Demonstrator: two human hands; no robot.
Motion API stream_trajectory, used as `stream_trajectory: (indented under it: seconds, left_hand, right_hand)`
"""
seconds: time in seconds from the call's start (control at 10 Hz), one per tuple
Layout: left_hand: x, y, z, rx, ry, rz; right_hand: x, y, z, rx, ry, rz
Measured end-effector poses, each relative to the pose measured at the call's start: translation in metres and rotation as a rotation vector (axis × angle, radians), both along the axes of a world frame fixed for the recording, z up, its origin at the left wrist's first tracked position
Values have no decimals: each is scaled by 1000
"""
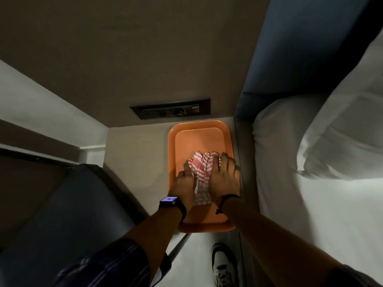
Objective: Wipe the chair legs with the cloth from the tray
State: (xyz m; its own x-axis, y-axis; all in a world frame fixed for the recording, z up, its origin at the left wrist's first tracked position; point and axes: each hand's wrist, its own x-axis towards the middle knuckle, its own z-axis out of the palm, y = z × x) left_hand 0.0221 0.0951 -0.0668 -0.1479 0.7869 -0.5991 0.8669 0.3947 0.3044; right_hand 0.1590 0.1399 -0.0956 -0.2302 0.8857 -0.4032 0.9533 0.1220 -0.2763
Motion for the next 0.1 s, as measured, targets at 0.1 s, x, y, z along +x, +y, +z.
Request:
stream_trajectory:
  seconds: [0.1]
  left_hand:
    - [0, -3, 29, 82, 145, -36]
  right_hand:
    - [-3, -1, 19, 129, -15, 65]
